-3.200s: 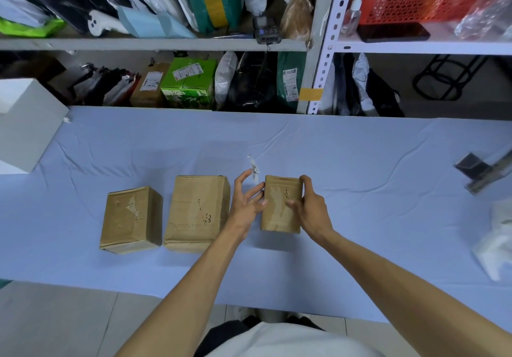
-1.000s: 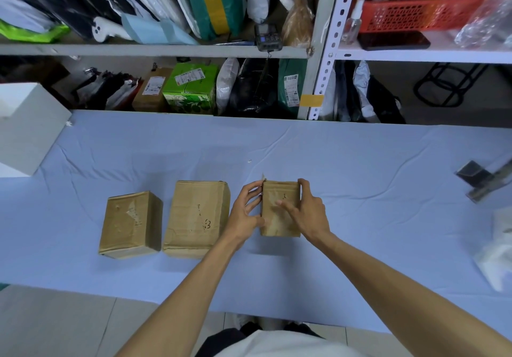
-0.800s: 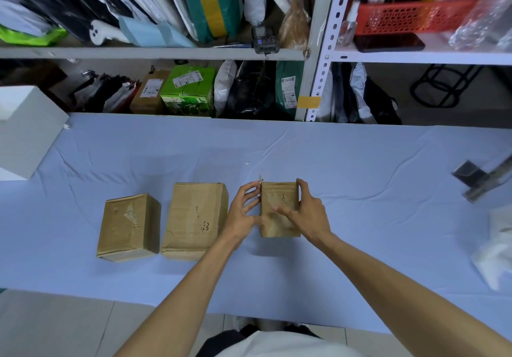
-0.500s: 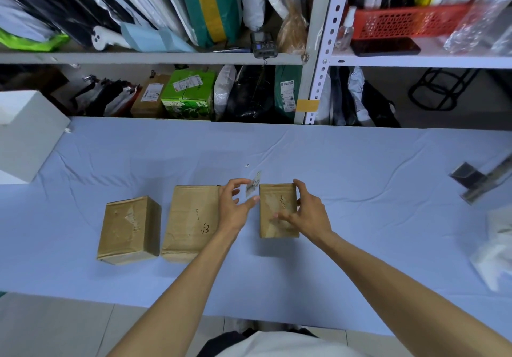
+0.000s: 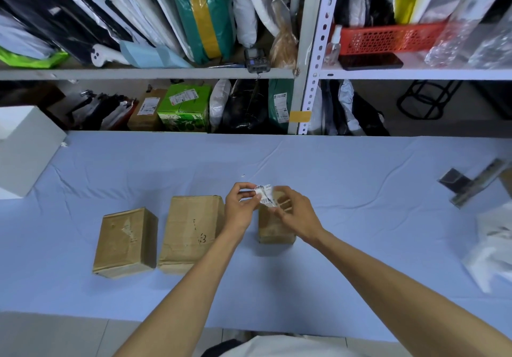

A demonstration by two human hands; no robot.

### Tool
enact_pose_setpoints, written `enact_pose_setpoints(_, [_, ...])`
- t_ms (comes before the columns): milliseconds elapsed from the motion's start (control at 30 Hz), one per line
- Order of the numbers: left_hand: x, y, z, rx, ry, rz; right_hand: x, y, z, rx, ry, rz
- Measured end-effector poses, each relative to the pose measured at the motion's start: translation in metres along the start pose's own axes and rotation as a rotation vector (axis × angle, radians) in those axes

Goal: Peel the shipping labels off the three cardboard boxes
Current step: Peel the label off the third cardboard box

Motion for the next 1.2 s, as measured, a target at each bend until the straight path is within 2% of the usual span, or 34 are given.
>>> enact_pose_setpoints(100, [-0.003, 0.002, 0.004, -0.1, -0.041, 0.027, -0.005, 0.0, 0.011, 0.05, -0.068, -0.013])
enact_pose_setpoints(233, [-0.004, 0.002, 0.008, -0.17, -0.039, 0.04, -0.006, -0.002, 0.01, 0.091, -0.049, -0.042])
enact_pose_setpoints(433, [-0.005, 0.002, 0.008, -0.064, -0.027, 0.039, -0.007, -0.012, 0.005, 0.27, 0.001, -0.165])
enact_pose_setpoints(700, [-0.006, 0.0, 0.006, 0.159, 0.025, 0.038, -0.013, -0.013, 0.011, 0.296, 0.048, -0.218])
enact_pose_setpoints(867, [-0.005, 0.001, 0.007, 0.121, 0.028, 0.033, -0.01, -0.01, 0.016, 0.299, 0.056, -0.17])
enact_pose_setpoints(1033, [-0.001, 0.006, 0.003, 0.082, 0.044, 0.075, -0.005, -0.016, 0.013, 0.215, 0.072, -0.204])
enact_pose_setpoints(1200, [0.005, 0.006, 0.009, 0.036, -0.014, 0.072, -0.004, -0.019, 0.015, 0.185, 0.046, -0.181])
Point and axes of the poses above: each hand's wrist, its own x-axis towards the middle knuckle, its own y-axis out of the palm, z = x × y, the point moved 6 cm from there along x, towards the middle knuckle, and after that the axes turned 9 degrees about z, right-handed, at the moved point
